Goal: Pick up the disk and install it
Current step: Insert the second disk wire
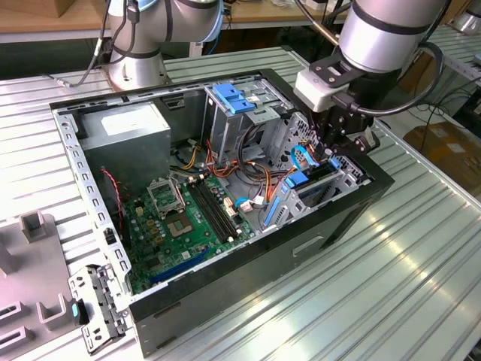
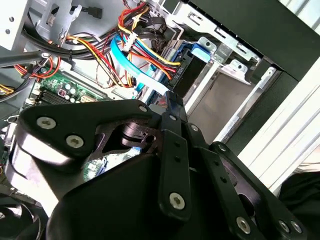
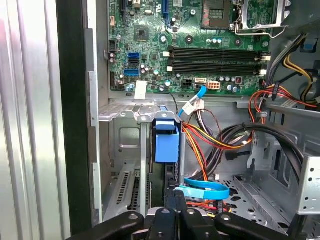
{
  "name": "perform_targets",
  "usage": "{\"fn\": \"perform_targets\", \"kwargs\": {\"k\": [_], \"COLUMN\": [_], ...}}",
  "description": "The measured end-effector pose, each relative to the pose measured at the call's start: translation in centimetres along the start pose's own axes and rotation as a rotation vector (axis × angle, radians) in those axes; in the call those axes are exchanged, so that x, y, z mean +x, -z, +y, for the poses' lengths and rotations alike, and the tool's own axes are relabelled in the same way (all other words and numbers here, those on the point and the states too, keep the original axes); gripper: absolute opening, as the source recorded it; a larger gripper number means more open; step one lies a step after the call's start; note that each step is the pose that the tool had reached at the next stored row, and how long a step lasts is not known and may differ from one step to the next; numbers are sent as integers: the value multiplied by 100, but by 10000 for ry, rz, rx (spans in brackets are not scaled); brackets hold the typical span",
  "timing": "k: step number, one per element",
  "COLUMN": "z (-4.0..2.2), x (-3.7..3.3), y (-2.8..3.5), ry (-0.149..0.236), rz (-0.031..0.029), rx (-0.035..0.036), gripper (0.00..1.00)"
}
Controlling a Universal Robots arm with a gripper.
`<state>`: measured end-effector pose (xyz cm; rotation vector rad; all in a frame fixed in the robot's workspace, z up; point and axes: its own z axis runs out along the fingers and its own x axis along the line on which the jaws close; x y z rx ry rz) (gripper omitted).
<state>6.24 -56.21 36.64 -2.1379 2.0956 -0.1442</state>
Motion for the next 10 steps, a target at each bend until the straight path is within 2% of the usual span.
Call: {"fn": "perform_targets", "kwargs": {"k": [10], "z": [-1], "x": [0], "y": [6], "ry": [0], "rz": [0], "rx": [0], "gripper": [11]}}
